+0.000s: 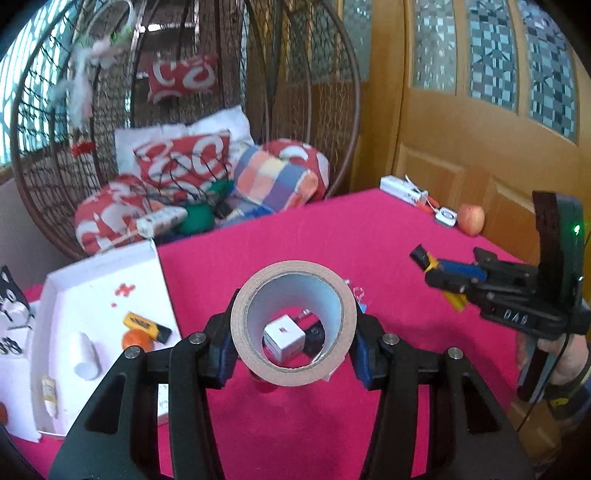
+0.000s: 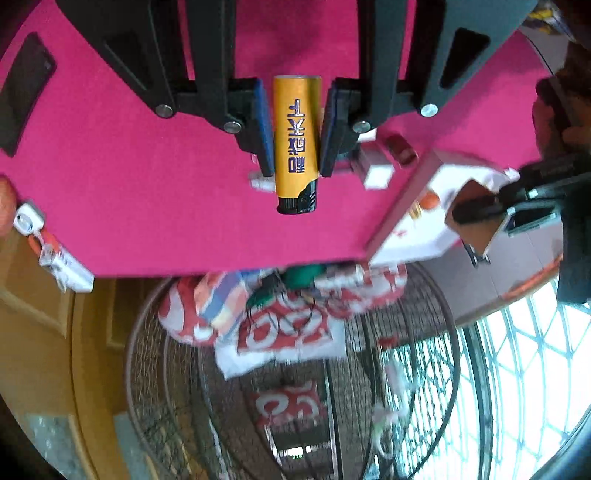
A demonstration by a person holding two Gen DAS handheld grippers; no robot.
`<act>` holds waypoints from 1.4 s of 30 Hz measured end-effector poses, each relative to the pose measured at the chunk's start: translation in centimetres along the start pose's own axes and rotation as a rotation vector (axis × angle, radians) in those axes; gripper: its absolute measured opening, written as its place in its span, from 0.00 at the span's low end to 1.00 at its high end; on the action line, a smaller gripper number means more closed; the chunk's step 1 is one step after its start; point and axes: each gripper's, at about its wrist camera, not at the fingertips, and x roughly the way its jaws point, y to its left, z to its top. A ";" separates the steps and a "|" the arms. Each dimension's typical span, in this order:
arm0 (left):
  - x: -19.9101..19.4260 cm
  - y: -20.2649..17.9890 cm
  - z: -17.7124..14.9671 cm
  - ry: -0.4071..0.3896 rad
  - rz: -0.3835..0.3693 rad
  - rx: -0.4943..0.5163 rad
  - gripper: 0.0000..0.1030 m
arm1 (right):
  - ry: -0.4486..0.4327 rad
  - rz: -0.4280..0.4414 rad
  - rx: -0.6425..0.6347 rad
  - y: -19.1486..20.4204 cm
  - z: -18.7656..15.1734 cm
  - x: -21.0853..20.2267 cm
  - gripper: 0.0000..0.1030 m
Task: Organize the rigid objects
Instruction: 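Lift and carry the tape roll and lighter toward the white tray with both tools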
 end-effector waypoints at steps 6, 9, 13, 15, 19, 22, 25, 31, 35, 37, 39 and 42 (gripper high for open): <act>-2.6 3.7 0.6 -0.054 0.071 -0.076 0.48 | -0.069 0.028 -0.020 1.5 2.4 -1.4 0.22; -3.8 6.0 0.3 -0.067 0.102 -0.136 0.48 | -0.081 0.039 -0.032 2.3 2.9 -1.4 0.22; -4.9 7.6 -0.4 -0.081 0.122 -0.172 0.48 | -0.074 0.061 -0.045 3.6 3.3 -0.9 0.22; -5.2 8.0 -0.8 -0.083 0.130 -0.179 0.48 | -0.073 0.065 -0.059 4.2 3.4 -0.8 0.22; -5.6 8.9 -1.2 -0.090 0.139 -0.198 0.48 | -0.077 0.075 -0.079 5.3 4.2 -0.6 0.22; -6.1 9.6 -1.3 -0.099 0.150 -0.209 0.48 | -0.075 0.097 -0.083 6.1 5.0 -0.2 0.22; -6.5 10.7 -1.7 -0.107 0.171 -0.222 0.48 | -0.066 0.121 -0.088 7.1 5.7 0.4 0.22; -7.5 14.3 -2.7 -0.120 0.235 -0.275 0.48 | -0.030 0.188 -0.131 10.6 7.5 2.6 0.22; -7.7 17.3 -3.0 -0.123 0.273 -0.307 0.48 | 0.009 0.240 -0.153 13.4 9.0 4.9 0.22; -7.4 19.0 -3.0 -0.114 0.284 -0.319 0.48 | 0.030 0.261 -0.158 14.7 9.8 6.4 0.22; -6.8 20.6 -2.8 -0.100 0.291 -0.334 0.48 | 0.054 0.280 -0.160 15.9 10.3 7.8 0.22; -5.5 23.6 -2.6 -0.065 0.295 -0.374 0.48 | 0.068 0.273 -0.194 18.1 11.0 10.1 0.22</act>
